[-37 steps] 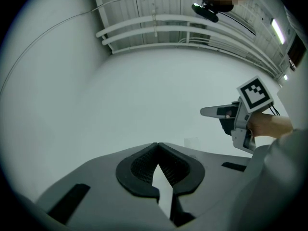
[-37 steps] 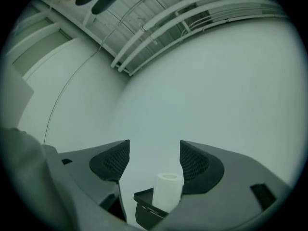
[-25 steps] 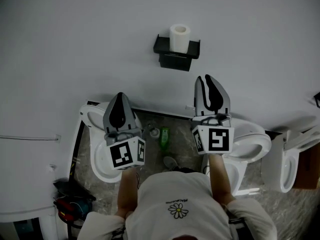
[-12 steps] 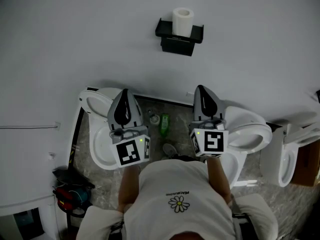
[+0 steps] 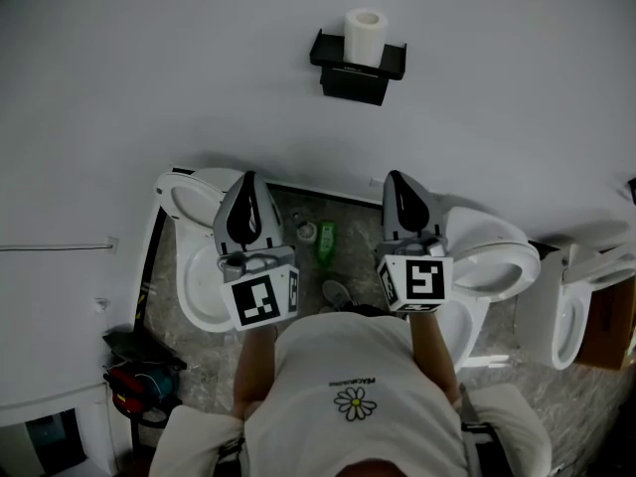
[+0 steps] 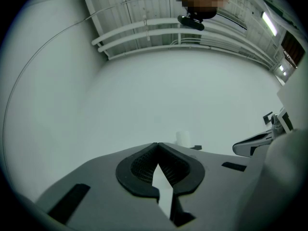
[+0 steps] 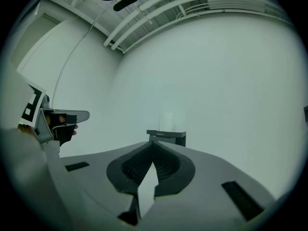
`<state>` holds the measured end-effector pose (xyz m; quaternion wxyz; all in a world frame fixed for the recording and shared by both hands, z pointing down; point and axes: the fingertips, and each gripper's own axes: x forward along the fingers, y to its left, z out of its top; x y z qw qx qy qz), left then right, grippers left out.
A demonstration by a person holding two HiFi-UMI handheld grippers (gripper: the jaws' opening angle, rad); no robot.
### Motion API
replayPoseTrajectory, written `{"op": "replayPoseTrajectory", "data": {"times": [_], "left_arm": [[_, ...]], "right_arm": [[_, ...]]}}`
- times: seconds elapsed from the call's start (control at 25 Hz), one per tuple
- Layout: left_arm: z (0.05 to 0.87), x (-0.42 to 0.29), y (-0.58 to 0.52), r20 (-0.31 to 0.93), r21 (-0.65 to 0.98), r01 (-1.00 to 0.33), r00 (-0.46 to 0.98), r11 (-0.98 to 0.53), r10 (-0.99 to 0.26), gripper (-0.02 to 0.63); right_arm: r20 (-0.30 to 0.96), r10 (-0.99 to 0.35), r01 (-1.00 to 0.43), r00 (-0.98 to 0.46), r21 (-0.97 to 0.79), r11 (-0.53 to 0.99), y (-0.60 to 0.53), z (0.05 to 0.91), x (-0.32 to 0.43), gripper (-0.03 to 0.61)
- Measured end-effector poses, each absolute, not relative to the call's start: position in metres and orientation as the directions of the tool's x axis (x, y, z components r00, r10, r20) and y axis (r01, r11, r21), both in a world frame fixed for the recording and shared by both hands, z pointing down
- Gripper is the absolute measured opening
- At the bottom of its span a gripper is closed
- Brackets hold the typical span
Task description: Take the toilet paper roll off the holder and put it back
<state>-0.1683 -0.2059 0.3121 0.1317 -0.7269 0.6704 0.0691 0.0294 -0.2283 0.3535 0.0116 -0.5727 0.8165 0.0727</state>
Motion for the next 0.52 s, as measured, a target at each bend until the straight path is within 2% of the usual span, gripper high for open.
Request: {"op": "replayPoseTrajectory", "data": {"times": [0.52], "left_arm": [[0.314, -0.181, -0.207, -0.275, -0.093, -0.995, 0.070, -0.046, -0.959, 0.017]], "right_arm": [[-0.077, -0.940, -0.940, -0.332, 0.107, 0.323, -0.229, 0.361, 0.030, 0.009]]}}
